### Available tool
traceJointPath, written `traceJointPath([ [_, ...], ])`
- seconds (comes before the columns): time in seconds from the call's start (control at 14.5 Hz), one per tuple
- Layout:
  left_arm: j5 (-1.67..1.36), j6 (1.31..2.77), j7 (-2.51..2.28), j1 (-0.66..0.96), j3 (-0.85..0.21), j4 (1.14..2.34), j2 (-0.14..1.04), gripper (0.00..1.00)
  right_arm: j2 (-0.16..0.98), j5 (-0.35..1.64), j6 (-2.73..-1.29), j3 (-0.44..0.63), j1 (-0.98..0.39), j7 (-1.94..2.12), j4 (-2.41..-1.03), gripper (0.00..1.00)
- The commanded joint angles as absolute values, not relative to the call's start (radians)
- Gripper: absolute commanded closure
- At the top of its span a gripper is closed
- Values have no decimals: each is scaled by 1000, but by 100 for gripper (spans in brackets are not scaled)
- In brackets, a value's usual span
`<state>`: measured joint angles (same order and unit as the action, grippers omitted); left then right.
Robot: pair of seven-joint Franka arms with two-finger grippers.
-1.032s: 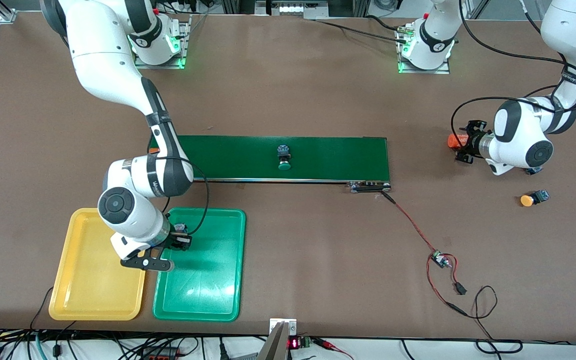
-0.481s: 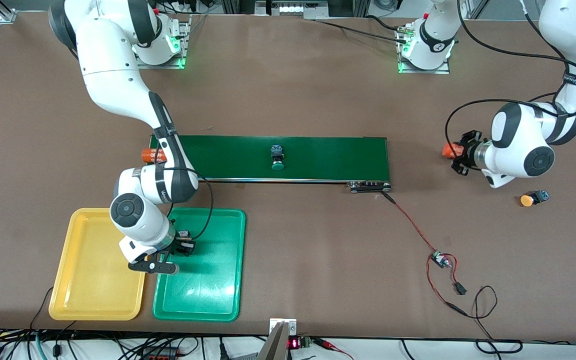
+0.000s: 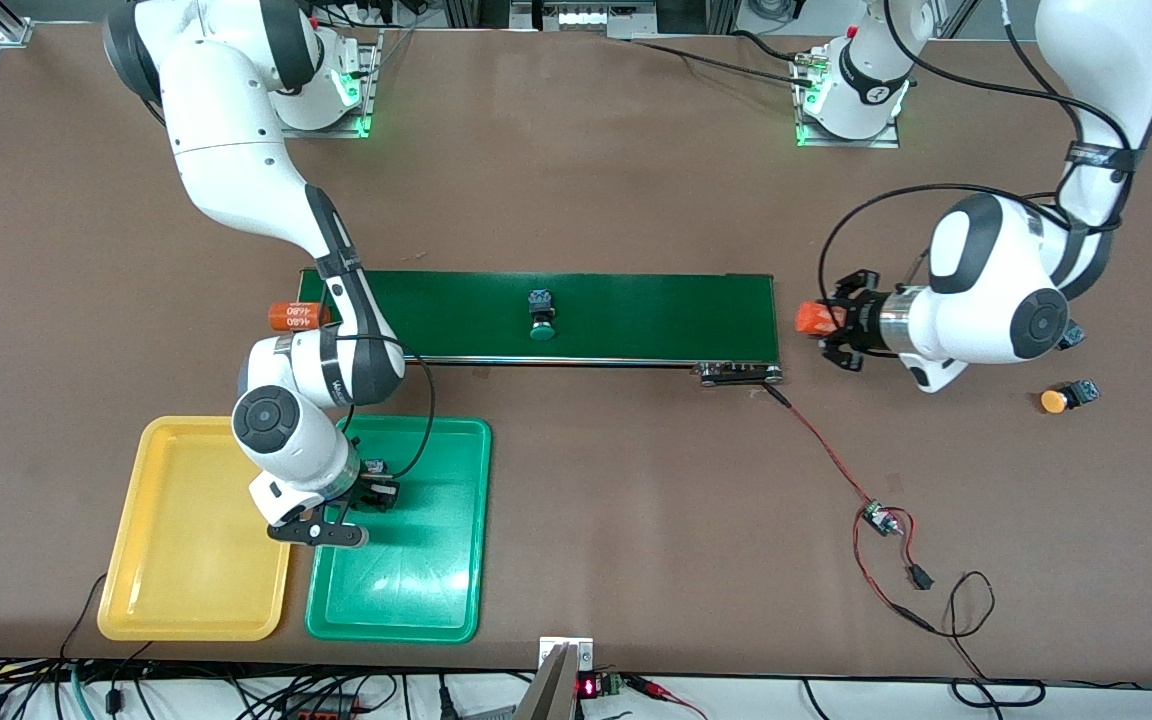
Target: Sort buttons by color to trays
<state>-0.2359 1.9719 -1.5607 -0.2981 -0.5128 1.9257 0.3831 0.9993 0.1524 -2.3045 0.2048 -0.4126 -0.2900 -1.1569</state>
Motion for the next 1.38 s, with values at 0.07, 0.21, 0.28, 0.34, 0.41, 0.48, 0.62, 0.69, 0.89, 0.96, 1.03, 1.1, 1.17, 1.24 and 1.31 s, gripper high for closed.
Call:
traceJointPath([
  [0.07, -281, 2089, -1684, -177, -531, 1904, 466, 74, 1009, 167, -2293, 198, -403, -275, -1135, 0],
  [0.21, -282, 2163, -1742, -150, -560, 1907, 498, 73, 990, 169, -2281, 198, -408, -279, -1134, 0],
  [0.28, -282, 2186, -1770, -128, -571, 1907, 509, 72, 973, 170, -2264, 198, -411, -279, -1134, 0],
  [0.34, -279, 2184, -1779, -106, -577, 1914, 509, 68, 953, 172, -2235, 198, -411, -279, -1134, 0],
  [0.41, -275, 2180, -1775, -98, -578, 1934, 500, 57, 943, 170, -2214, 198, -422, -282, -1134, 0],
  [0.48, -267, 2169, -1764, -100, -578, 1937, 499, 38, 925, 170, -2189, 199, -440, -288, -1138, 0],
  [0.62, -244, 2137, -1746, -100, -578, 1933, 479, 0, 870, 169, -2103, 199, -462, -333, -1169, 0],
  [0.69, -244, 2137, -1746, -104, -578, 1934, 457, 0, 849, 169, -2080, 199, -477, -360, -1187, 0],
  [0.89, -239, 2083, -1747, -129, -543, 1924, 411, 0, 749, 167, -2029, 199, -514, -419, -1307, 0],
  [0.96, -209, 2069, -1743, -152, -525, 1925, 404, 0, 709, 167, -2031, 199, -535, -422, -1363, 0],
  [1.03, -152, 2051, -1721, -181, -523, 1925, 402, 0, 674, 169, -2034, 201, -564, -428, -1414, 0],
  [1.1, -97, 2042, -1677, -202, -523, 1927, 402, 0, 642, 167, -2039, 202, -587, -458, -1460, 0],
  [1.17, -68, 2024, -1614, -222, -519, 1928, 402, 0, 615, 167, -2042, 202, -613, -498, -1495, 0],
  [1.24, -55, 2004, -1542, -230, -497, 1927, 402, 0, 597, 167, -2042, 202, -638, -527, -1517, 0],
  [1.31, -52, 1999, -1461, -242, -477, 1925, 399, 0, 586, 167, -2040, 202, -656, -555, -1531, 0],
])
